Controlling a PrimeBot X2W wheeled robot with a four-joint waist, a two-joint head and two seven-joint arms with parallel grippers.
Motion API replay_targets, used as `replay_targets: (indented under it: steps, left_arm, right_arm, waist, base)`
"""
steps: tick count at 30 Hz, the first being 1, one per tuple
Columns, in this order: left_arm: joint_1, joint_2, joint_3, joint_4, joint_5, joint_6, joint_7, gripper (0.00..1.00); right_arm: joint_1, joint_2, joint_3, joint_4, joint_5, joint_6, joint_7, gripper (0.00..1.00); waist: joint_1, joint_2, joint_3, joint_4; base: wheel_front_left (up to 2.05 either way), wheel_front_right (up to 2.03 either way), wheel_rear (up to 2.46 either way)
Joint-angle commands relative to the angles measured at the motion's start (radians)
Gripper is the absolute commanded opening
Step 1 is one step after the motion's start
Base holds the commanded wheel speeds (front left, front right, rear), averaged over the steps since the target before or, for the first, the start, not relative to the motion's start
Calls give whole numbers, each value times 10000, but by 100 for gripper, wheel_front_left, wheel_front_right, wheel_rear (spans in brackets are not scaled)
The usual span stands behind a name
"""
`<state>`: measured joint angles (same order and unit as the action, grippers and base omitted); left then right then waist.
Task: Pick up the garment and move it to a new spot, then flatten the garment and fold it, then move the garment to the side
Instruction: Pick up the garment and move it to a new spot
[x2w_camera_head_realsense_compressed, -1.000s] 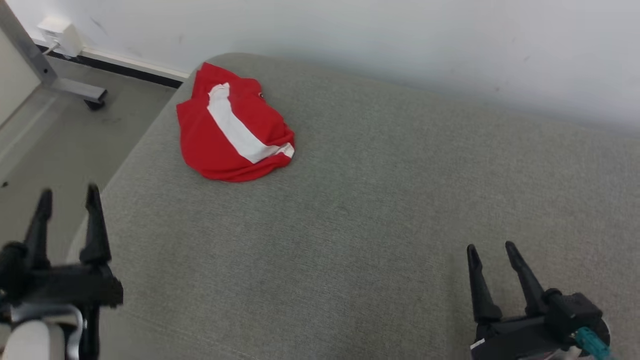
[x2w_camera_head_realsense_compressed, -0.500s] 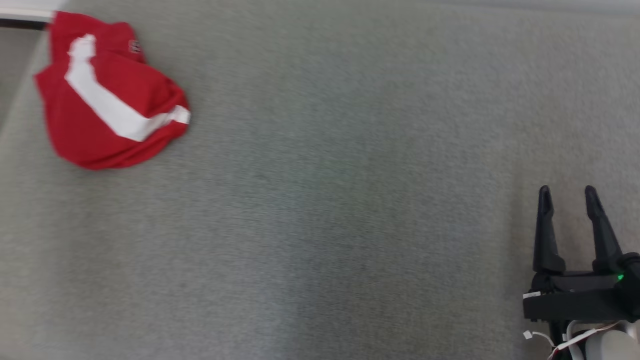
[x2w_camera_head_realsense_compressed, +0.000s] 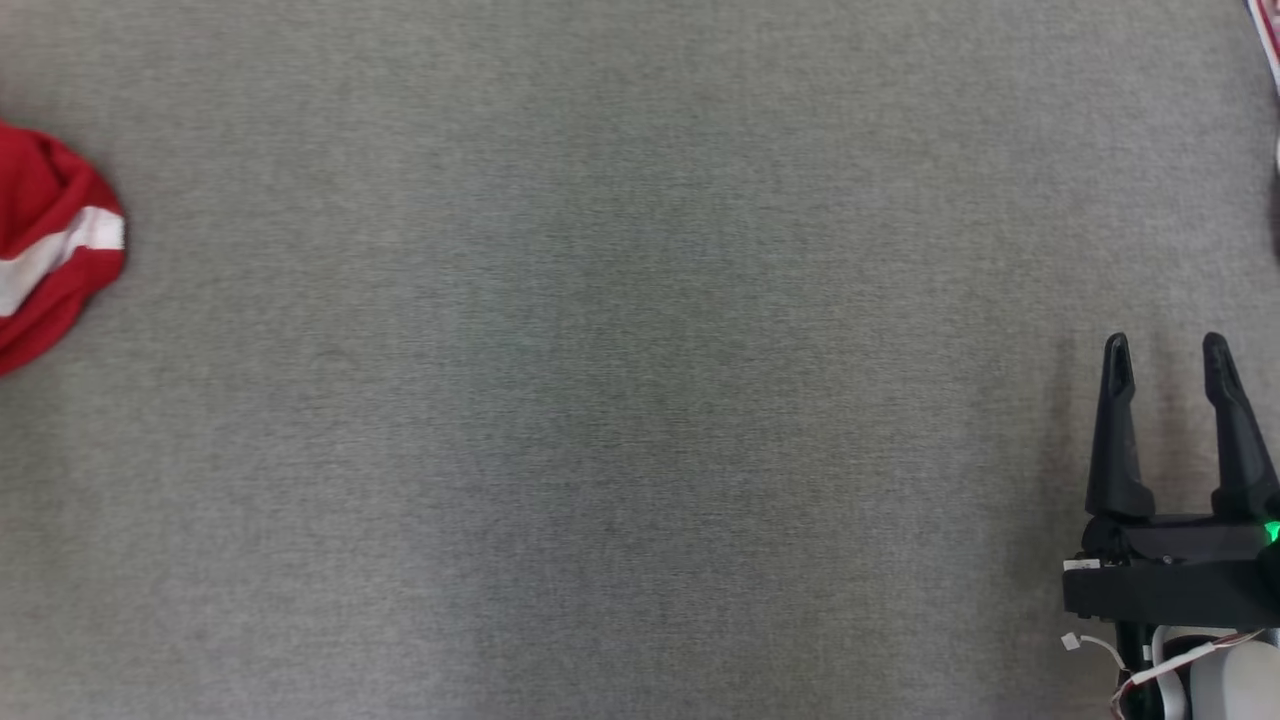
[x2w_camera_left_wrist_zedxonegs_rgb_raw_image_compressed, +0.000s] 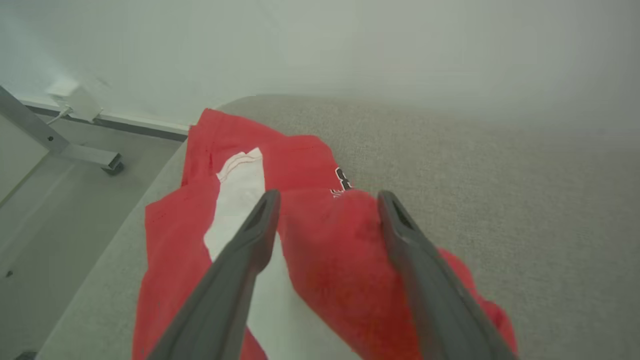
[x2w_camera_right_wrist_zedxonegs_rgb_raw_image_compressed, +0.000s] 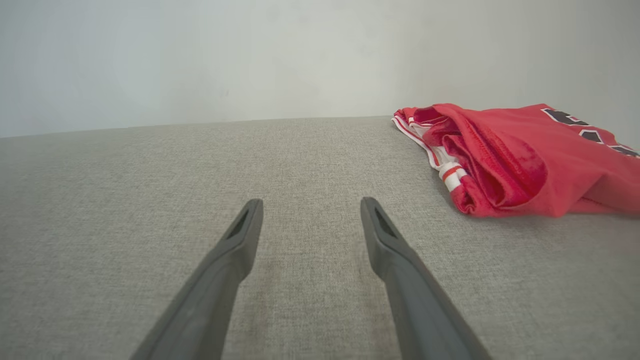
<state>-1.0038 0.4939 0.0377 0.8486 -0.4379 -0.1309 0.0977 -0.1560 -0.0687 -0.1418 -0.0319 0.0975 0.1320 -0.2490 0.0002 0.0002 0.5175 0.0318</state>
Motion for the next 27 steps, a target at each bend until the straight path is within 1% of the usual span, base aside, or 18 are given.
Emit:
replay_targets:
  steps: [1, 4, 8, 10, 11, 12, 13, 20, 27]
  left_arm:
    - [-28, 58, -72, 156, -134, 17, 195, 100]
    - [73, 196, -215, 814, -454, 18, 888, 100]
    - [279, 40, -486, 1576, -915, 17, 1687, 100]
    - [364, -4, -620, 1772, -1036, 17, 1813, 100]
    - [383, 23, -651, 1830, -1094, 20, 1695, 72]
    - [387, 103, -695, 1858, -1051, 24, 1487, 17]
    - [376, 175, -750, 1860, -994, 26, 1257, 0]
    - [-152, 408, -1071, 1574, -770, 19, -669, 0]
    - [-735, 642, -1480, 889, -517, 19, -1774, 0]
  right_arm:
    - [-52, -63, -35, -68, -47, -29, 1, 100]
    - [-45, -97, -57, -173, -50, -29, 79, 100]
    - [-16, -107, -41, -255, -88, -29, 139, 100]
    - [-10, -104, 16, -267, -97, -29, 179, 100]
    - [-10, -104, 33, -253, -96, -29, 169, 100]
    - [-14, -103, 57, -235, -76, -29, 166, 100]
    - [-20, -102, 77, -200, -59, -29, 164, 100]
    - [-11, -89, 224, 194, 188, -29, 92, 100]
    - [18, 24, 521, 896, 491, -29, -68, 100]
  waist:
    - [-2, -2, 231, -264]
    - [-2, -2, 225, -292]
    - [-2, -2, 182, -273]
    - [-2, -2, 141, -248]
    - [-2, -2, 113, -231]
    - [-2, -2, 77, -218]
    - [-2, -2, 23, -208]
    - [-2, -2, -679, -102]
    - [-2, -2, -1637, -189]
  base:
    - [0, 0, 0]
    - [0, 0, 0]
    - [0, 0, 0]
    - [0, 0, 0]
    - [0, 0, 0]
    - [0, 0, 0]
    - [0, 0, 0]
    - [0, 0, 0]
    - [0, 0, 0]
